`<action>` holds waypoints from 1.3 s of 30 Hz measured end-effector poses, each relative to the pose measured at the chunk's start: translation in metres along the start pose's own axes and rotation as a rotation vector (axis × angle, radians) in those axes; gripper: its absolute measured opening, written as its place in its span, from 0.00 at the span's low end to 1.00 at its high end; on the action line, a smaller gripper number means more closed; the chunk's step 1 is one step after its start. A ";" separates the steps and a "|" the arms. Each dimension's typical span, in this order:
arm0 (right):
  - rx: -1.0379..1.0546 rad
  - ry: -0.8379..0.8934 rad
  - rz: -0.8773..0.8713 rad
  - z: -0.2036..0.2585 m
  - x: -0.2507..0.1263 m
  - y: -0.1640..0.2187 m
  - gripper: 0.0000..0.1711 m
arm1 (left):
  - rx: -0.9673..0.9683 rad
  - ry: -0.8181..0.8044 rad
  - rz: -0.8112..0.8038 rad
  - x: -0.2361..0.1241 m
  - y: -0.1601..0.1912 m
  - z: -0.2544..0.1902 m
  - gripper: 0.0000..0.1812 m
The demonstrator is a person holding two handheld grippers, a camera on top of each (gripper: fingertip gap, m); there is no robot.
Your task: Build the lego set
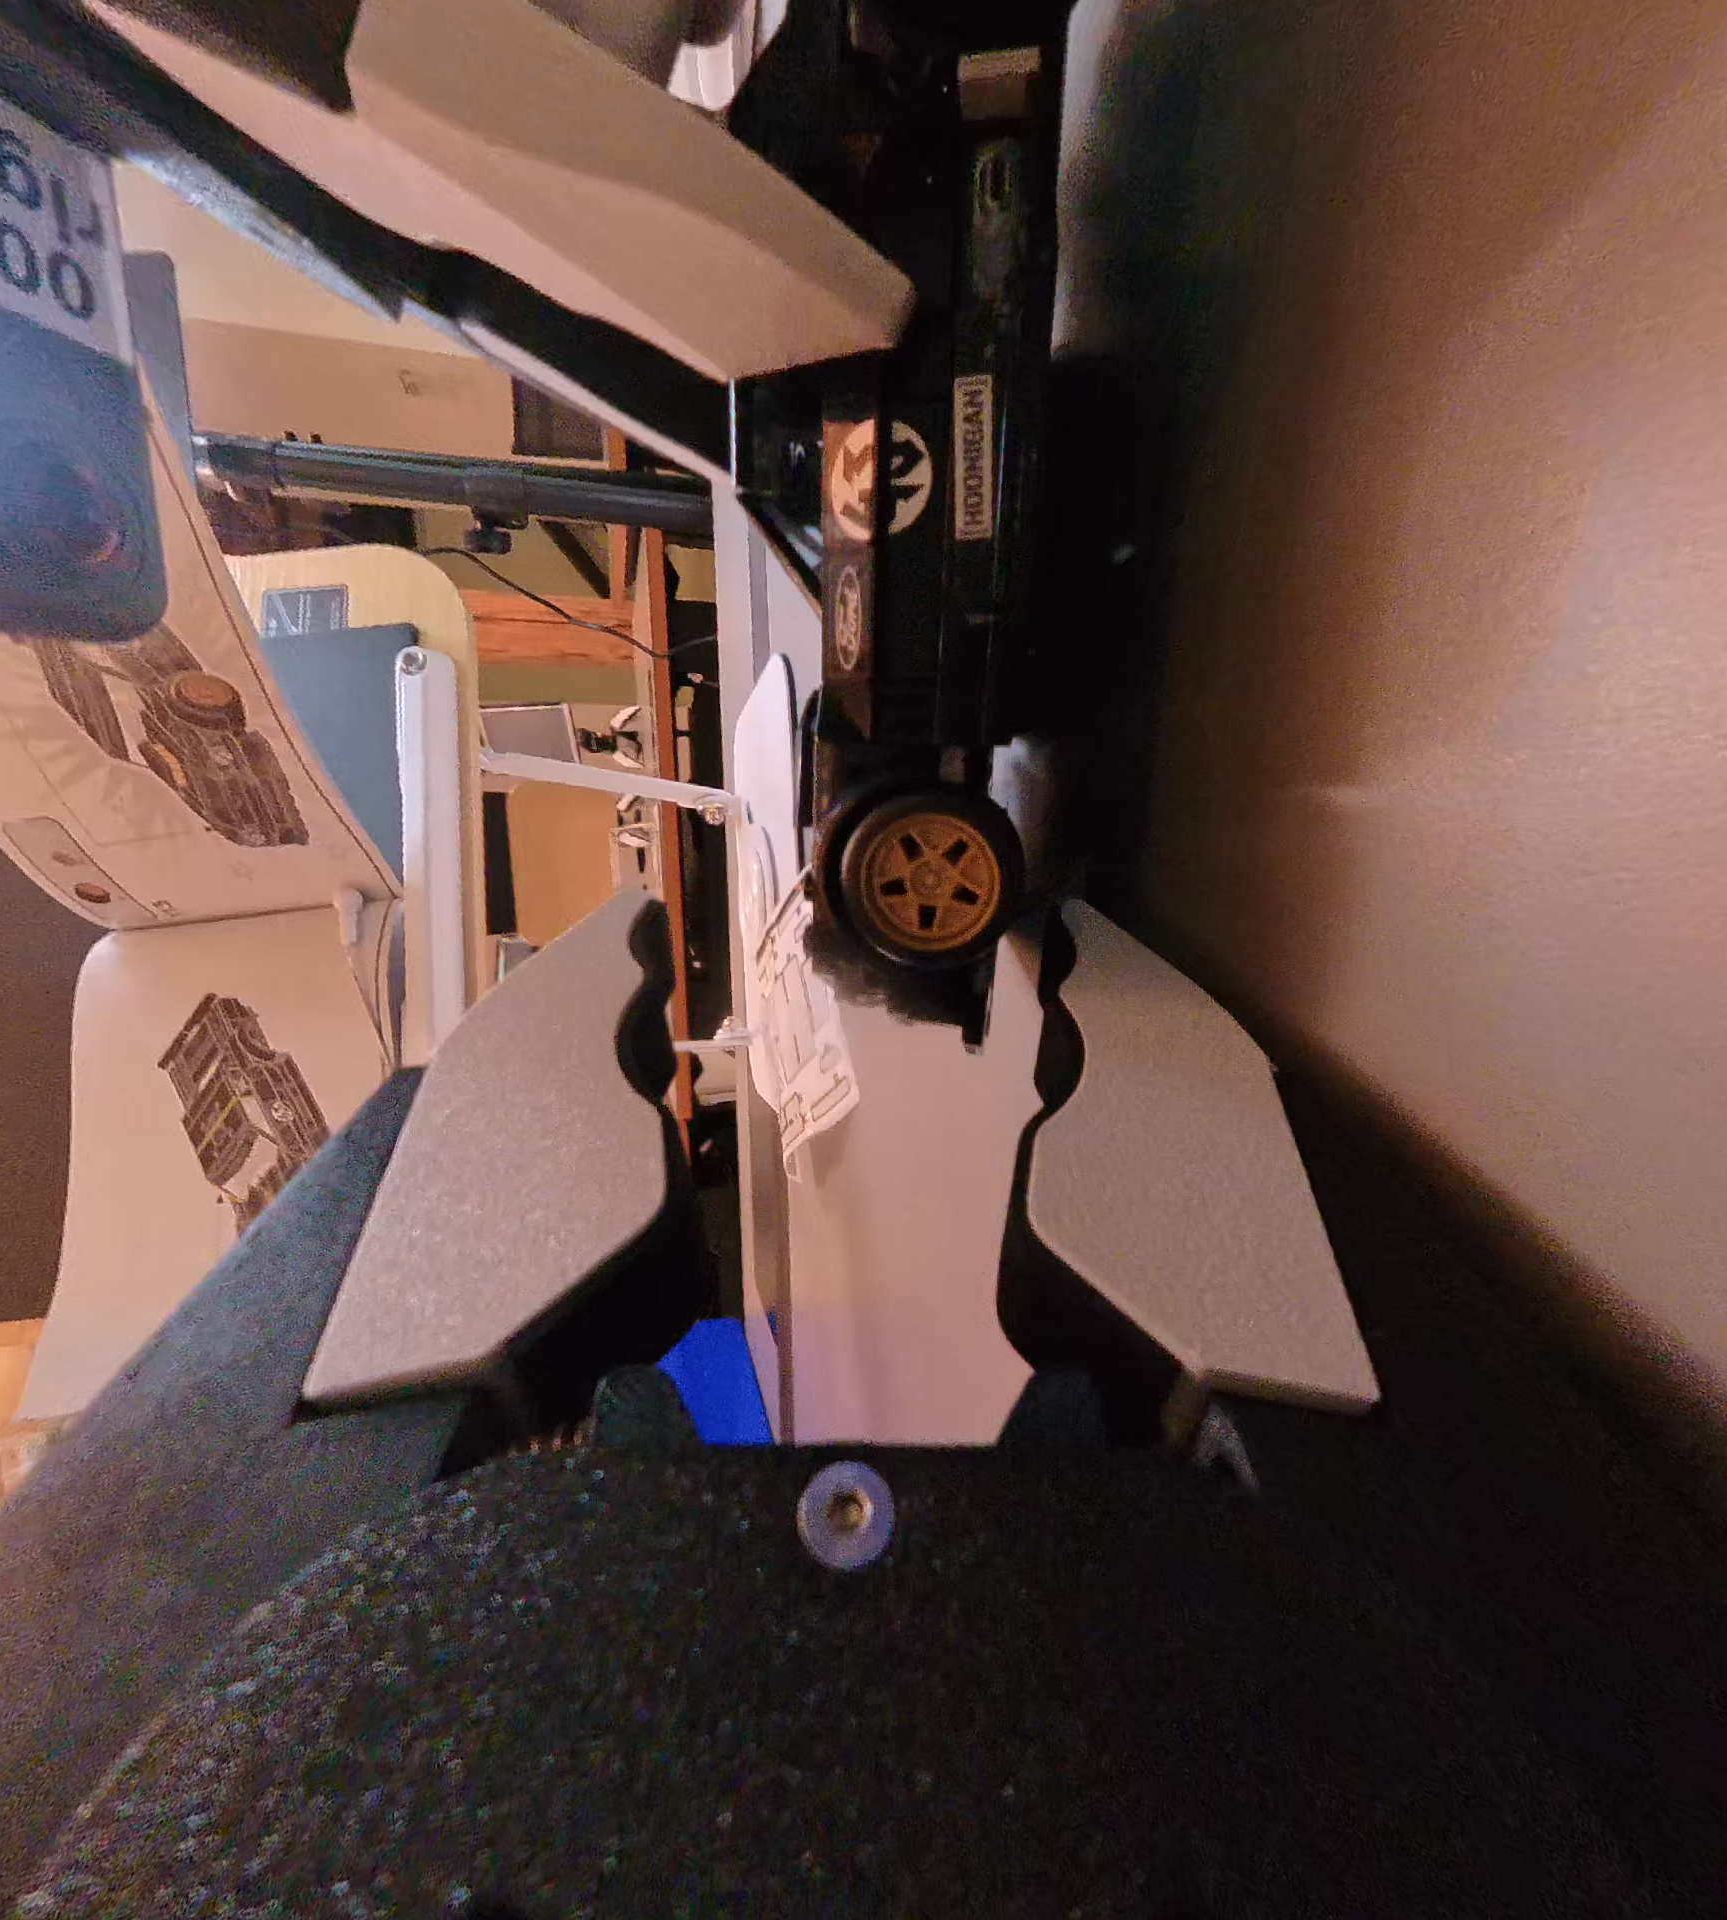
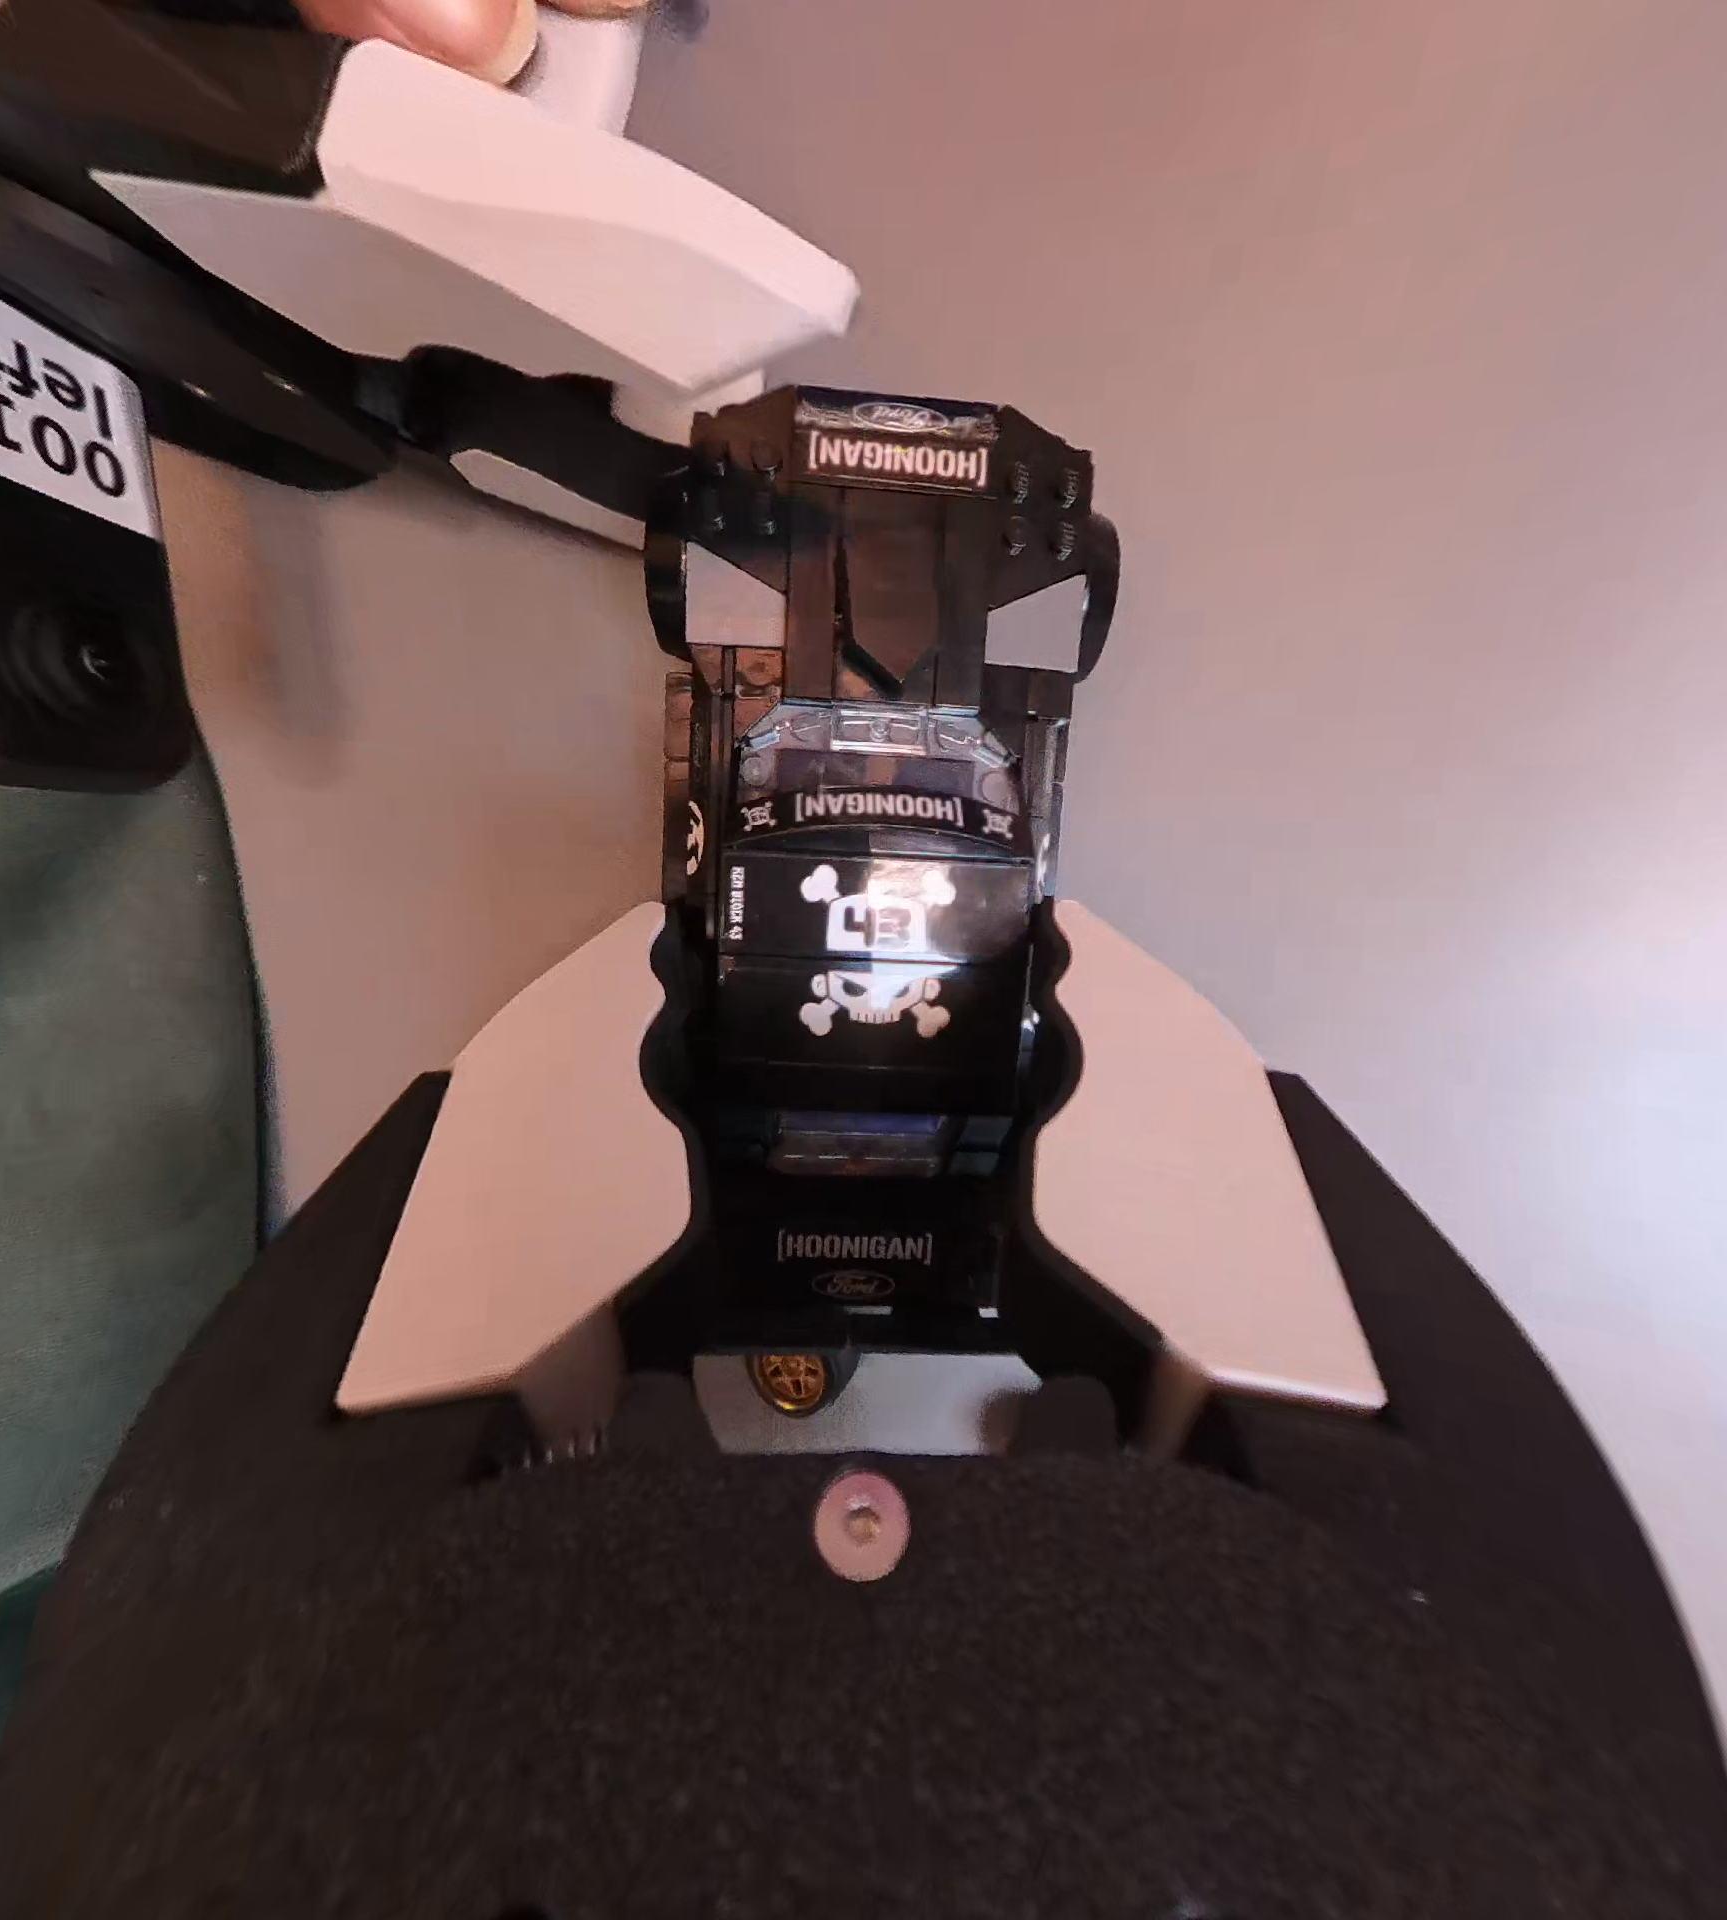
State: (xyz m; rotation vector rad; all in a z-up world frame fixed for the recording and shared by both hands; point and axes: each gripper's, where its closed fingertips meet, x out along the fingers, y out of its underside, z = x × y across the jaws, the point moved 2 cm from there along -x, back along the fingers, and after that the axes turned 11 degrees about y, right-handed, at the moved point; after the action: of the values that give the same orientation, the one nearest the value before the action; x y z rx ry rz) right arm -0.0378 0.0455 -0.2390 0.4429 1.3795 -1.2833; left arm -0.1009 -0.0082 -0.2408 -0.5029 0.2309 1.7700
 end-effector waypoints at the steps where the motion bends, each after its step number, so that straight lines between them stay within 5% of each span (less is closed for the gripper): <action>1: 0.007 -0.019 -0.002 -0.001 -0.001 0.000 0.38 | -0.020 0.004 0.006 0.000 0.002 0.001 0.39; 12: -0.119 0.046 -0.059 -0.004 -0.005 0.006 0.37 | -0.447 0.280 -0.016 -0.032 0.003 -0.011 0.50; 20: -0.442 0.308 -0.053 0.011 0.008 0.012 0.37 | -0.978 0.565 -0.354 -0.048 -0.025 0.004 0.49; 23: -0.459 0.358 -0.094 0.014 0.005 0.009 0.38 | -0.963 0.613 -0.329 -0.031 -0.026 0.002 0.53; 29: -0.404 0.382 -0.033 0.007 -0.034 0.030 0.56 | -0.876 0.755 -0.298 -0.012 -0.045 -0.005 0.57; 39: -0.405 0.383 0.066 -0.002 0.007 0.047 0.60 | -0.697 0.945 -0.236 0.018 -0.067 -0.011 0.46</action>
State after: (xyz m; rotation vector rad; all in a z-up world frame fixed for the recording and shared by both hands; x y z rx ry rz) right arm -0.0016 0.0604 -0.2654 0.4622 1.8812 -0.8582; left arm -0.0378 0.0201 -0.2518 -1.7850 0.1833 1.2282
